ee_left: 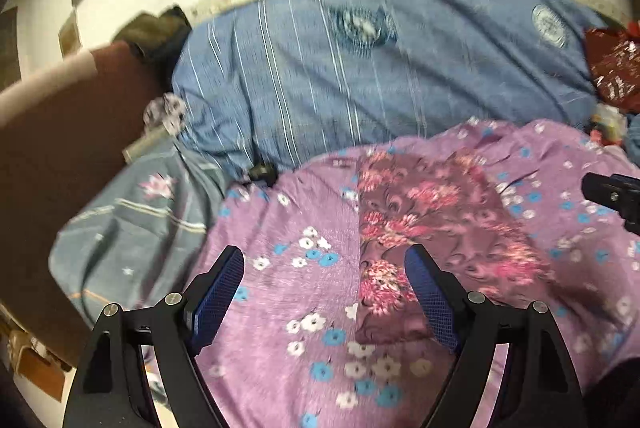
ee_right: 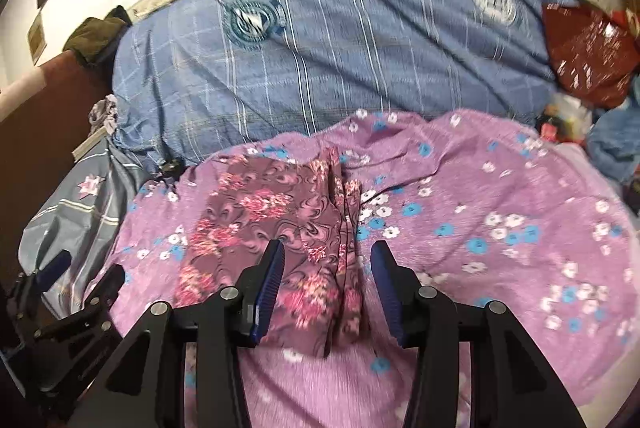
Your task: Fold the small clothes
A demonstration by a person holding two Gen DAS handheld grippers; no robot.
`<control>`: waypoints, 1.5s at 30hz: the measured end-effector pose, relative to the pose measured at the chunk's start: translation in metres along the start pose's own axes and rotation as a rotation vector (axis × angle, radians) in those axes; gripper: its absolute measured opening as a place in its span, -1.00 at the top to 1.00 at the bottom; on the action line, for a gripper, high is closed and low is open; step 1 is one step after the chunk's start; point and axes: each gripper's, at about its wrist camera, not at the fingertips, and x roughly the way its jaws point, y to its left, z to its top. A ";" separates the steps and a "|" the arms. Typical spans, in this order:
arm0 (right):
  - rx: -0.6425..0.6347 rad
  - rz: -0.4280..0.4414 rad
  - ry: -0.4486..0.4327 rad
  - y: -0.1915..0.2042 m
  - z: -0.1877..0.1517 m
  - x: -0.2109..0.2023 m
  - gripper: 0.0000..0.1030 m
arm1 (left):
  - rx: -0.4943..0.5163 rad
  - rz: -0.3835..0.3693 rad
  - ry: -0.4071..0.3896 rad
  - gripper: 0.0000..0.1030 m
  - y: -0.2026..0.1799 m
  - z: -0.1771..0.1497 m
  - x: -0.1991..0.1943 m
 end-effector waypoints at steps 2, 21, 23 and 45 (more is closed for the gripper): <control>-0.022 -0.012 -0.030 0.006 -0.001 -0.026 0.03 | -0.011 -0.001 -0.038 -0.62 0.004 -0.003 -0.032; -0.176 -0.072 -0.273 0.058 -0.009 -0.178 -0.19 | -0.111 -0.010 -0.208 -0.75 0.046 -0.032 -0.197; -0.186 -0.077 -0.293 0.061 -0.010 -0.185 -0.20 | -0.121 -0.020 -0.212 -0.76 0.050 -0.031 -0.199; -0.193 -0.122 -0.328 0.064 -0.012 -0.187 -0.22 | -0.149 -0.023 -0.205 -0.77 0.060 -0.024 -0.190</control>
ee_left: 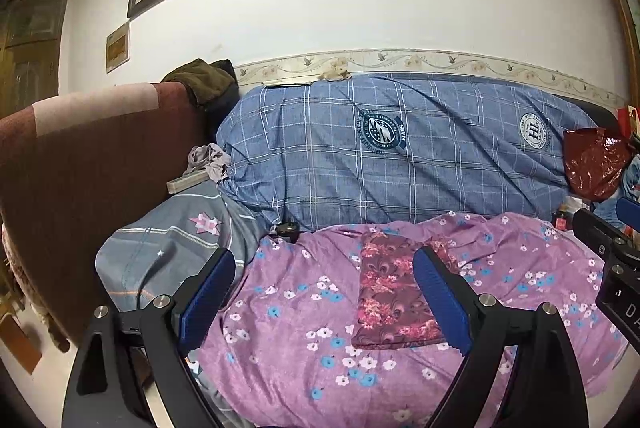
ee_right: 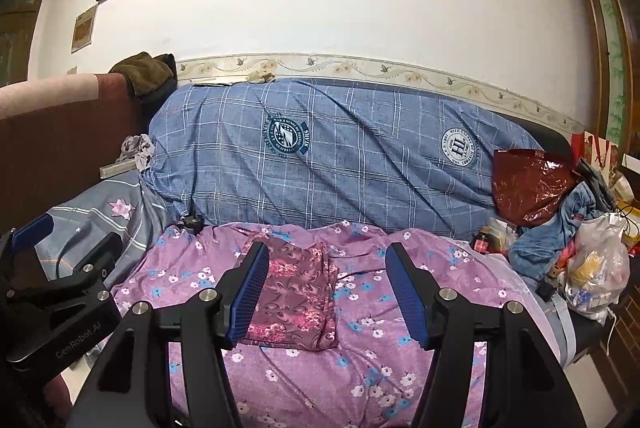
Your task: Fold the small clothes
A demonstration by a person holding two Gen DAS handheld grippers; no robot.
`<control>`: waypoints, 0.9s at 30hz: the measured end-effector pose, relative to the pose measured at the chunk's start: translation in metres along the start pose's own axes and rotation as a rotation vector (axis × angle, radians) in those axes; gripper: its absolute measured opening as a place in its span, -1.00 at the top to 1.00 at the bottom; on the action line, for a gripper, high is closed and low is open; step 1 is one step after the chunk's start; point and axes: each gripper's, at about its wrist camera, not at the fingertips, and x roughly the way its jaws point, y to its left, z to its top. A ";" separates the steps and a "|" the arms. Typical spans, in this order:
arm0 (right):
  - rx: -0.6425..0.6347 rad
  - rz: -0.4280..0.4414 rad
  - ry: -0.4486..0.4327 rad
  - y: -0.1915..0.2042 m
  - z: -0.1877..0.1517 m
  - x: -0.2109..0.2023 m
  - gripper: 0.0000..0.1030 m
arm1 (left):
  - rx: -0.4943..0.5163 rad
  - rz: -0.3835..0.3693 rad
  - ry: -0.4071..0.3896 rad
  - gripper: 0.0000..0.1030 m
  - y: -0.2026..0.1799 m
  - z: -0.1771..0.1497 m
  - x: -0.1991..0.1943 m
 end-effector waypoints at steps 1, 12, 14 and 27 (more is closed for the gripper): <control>0.001 -0.004 0.001 0.000 0.000 0.000 -0.22 | 0.000 0.001 -0.001 -0.77 -0.001 -0.001 0.000; 0.015 -0.018 -0.006 -0.007 -0.003 0.000 -0.22 | 0.010 0.004 -0.004 -0.77 -0.007 -0.004 0.001; 0.018 -0.017 -0.006 -0.008 -0.003 0.000 -0.22 | 0.011 0.003 -0.004 -0.77 -0.008 -0.005 0.001; 0.050 -0.018 -0.003 -0.021 -0.005 0.005 -0.22 | 0.035 0.003 -0.003 -0.77 -0.019 -0.006 0.003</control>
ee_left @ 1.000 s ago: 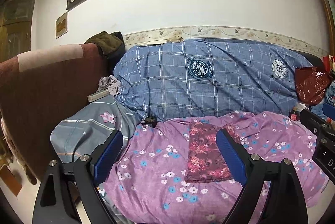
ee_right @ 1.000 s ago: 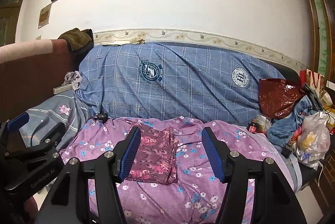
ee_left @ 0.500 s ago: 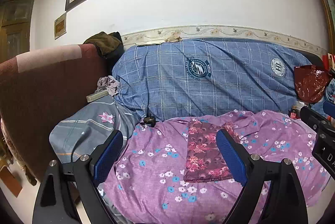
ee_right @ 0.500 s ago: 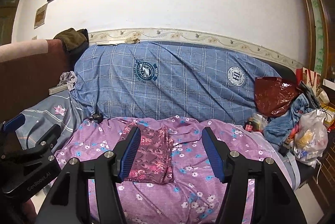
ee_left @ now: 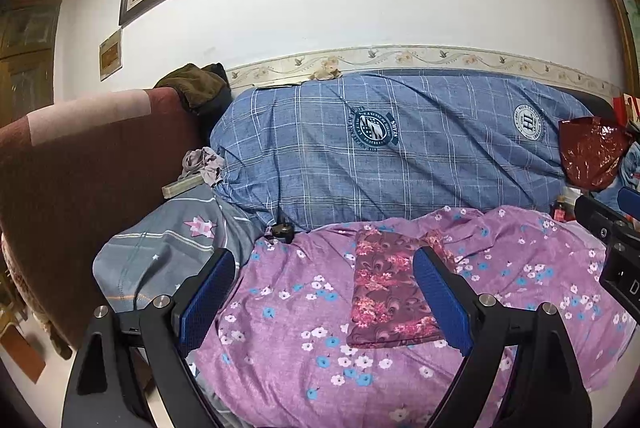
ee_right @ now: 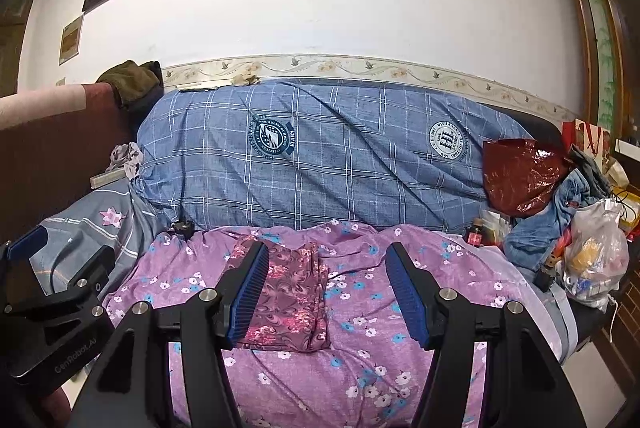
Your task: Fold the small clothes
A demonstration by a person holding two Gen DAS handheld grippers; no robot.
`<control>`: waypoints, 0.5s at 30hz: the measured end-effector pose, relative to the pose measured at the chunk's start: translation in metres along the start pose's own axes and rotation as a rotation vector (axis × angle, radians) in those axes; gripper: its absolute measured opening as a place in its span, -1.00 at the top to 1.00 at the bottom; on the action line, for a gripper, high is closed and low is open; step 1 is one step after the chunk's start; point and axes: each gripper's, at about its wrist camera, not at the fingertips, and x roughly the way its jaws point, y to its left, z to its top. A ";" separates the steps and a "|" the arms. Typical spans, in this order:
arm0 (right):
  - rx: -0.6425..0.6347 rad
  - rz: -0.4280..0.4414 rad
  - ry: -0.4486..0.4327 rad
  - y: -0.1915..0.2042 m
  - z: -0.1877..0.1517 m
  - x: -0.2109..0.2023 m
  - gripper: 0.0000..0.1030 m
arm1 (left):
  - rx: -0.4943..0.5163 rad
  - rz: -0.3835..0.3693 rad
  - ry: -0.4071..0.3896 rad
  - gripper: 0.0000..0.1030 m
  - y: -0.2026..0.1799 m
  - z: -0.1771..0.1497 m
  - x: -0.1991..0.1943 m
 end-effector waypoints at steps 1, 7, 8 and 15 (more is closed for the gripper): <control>0.002 -0.001 0.000 -0.001 0.000 0.001 -0.22 | 0.003 -0.001 0.001 -0.77 -0.002 0.000 0.000; 0.015 -0.007 0.004 -0.007 -0.002 0.004 -0.22 | 0.014 -0.008 0.007 -0.77 -0.008 0.001 0.004; 0.016 -0.008 0.005 -0.008 -0.002 0.005 -0.22 | 0.015 -0.010 0.007 -0.77 -0.009 0.001 0.004; 0.030 -0.019 0.013 -0.014 -0.004 0.011 -0.22 | 0.032 -0.019 0.006 -0.77 -0.020 0.003 0.006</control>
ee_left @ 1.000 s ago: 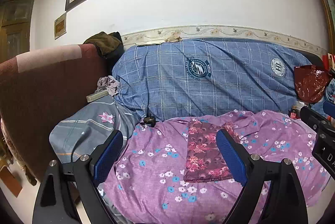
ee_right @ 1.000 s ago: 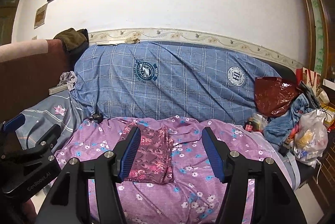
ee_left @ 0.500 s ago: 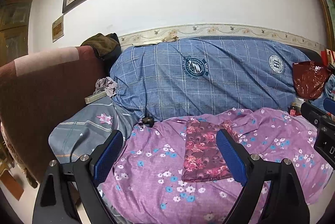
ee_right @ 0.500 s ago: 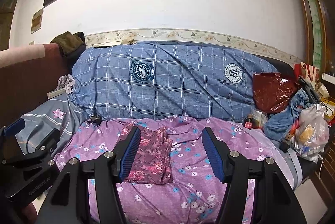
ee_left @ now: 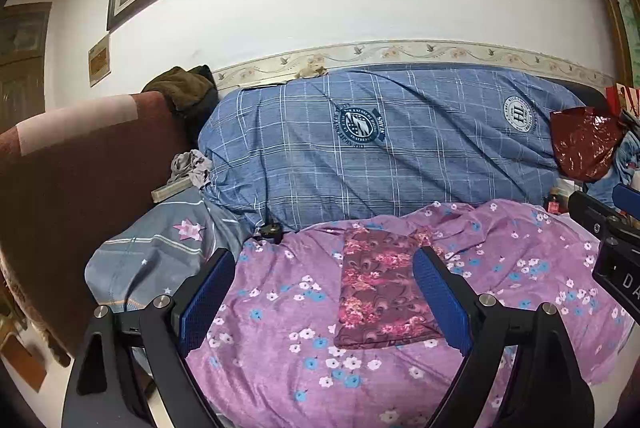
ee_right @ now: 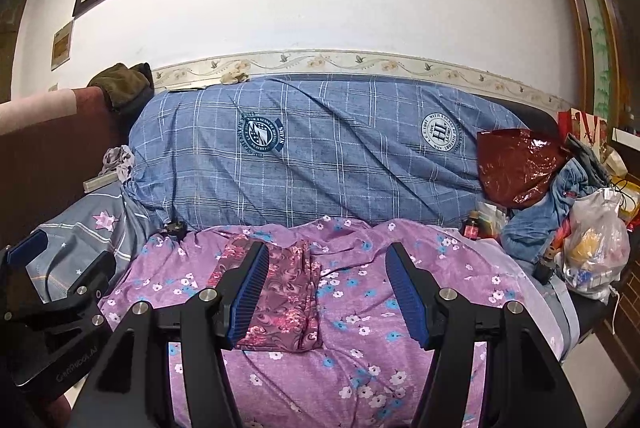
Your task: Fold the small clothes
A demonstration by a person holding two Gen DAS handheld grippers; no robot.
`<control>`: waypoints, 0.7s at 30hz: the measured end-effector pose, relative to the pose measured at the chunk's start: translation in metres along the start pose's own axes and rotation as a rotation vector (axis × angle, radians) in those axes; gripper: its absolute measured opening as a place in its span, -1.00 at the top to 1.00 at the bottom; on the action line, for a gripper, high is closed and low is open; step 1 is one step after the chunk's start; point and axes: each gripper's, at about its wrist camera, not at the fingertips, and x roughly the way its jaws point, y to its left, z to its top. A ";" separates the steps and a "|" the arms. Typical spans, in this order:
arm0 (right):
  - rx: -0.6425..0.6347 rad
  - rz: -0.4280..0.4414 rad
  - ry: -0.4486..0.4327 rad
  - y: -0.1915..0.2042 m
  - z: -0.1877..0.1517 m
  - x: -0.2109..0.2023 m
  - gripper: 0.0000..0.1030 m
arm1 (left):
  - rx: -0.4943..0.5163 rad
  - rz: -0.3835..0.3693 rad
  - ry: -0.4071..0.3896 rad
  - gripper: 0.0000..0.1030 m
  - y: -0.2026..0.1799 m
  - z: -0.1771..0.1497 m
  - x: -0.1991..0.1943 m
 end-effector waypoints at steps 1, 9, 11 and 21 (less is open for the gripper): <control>0.005 -0.002 0.002 -0.002 0.000 0.001 -0.22 | 0.005 -0.002 0.000 -0.77 -0.002 0.000 0.001; 0.030 -0.013 0.014 -0.014 -0.002 0.009 -0.22 | 0.017 -0.014 0.006 -0.77 -0.013 0.003 0.005; 0.032 -0.015 0.017 -0.015 -0.003 0.012 -0.22 | 0.021 -0.014 0.005 -0.77 -0.016 0.004 0.006; 0.027 -0.023 0.027 -0.016 -0.004 0.019 -0.22 | 0.021 -0.035 0.008 -0.77 -0.023 0.006 0.008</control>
